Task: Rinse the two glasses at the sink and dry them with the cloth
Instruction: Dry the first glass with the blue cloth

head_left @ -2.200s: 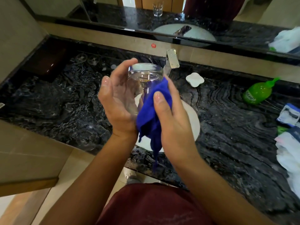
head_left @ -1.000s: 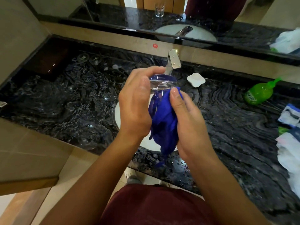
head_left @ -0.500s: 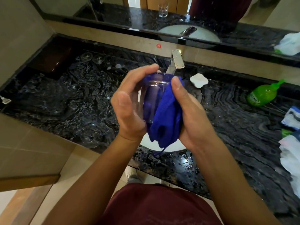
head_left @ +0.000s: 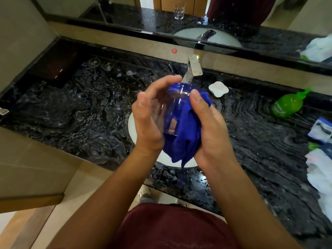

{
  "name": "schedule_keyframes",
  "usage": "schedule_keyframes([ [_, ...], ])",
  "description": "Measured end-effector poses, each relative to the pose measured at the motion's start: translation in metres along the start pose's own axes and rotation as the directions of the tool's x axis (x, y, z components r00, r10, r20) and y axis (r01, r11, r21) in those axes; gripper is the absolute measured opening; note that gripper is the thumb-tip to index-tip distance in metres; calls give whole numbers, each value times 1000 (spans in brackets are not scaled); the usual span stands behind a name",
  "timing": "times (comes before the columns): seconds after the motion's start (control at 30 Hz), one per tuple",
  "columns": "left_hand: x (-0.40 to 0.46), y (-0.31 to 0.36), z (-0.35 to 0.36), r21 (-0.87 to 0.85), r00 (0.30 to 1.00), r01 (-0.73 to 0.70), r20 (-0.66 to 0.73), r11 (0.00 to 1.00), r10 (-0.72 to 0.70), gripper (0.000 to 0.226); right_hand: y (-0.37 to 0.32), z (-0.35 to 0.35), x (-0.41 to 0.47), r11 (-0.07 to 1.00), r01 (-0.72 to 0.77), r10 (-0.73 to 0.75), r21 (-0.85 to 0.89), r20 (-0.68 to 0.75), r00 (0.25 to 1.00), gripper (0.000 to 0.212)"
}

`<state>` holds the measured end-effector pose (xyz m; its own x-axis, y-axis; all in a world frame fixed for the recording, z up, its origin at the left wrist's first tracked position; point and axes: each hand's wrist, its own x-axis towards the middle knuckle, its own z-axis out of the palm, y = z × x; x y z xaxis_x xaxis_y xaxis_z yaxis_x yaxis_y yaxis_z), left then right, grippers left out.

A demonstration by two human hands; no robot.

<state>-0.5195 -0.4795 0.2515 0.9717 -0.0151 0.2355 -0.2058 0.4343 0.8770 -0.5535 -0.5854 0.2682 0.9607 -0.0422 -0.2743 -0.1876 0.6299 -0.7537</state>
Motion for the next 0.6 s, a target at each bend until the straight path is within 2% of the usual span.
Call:
schedule_keyframes([
  [0.13, -1, -7, -8, 92, 990, -99, -88, 991, 107, 86, 6, -2, 0, 990, 9, -7, -139, 13, 1000, 49],
  [0.2, 2, -8, -11, 140, 981, -118, -139, 983, 137, 74, 10, -3, -3, 979, 16, -7, -205, 46, 999, 48],
  [0.27, 5, -9, -13, 163, 974, -108, -181, 981, 137, 66, 14, -2, -4, 966, 28, -9, -257, 74, 997, 51],
  [0.4, 7, -12, -19, 174, 973, -40, -216, 984, 77, 64, 22, -5, -3, 957, -6, 33, -290, 88, 996, 43],
  [0.47, 9, -11, -21, 196, 978, 27, -207, 980, 14, 58, 25, -7, -3, 960, -53, 73, -274, 63, 995, 45],
  [0.53, 13, -7, -25, 248, 991, 87, -121, 965, -58, 48, 22, -11, 1, 961, -93, 108, -260, 41, 993, 36],
  [0.6, 19, 0, -32, 285, 990, 139, -3, 948, -144, 57, 12, -17, 7, 964, -150, 170, -222, 75, 983, 20],
])
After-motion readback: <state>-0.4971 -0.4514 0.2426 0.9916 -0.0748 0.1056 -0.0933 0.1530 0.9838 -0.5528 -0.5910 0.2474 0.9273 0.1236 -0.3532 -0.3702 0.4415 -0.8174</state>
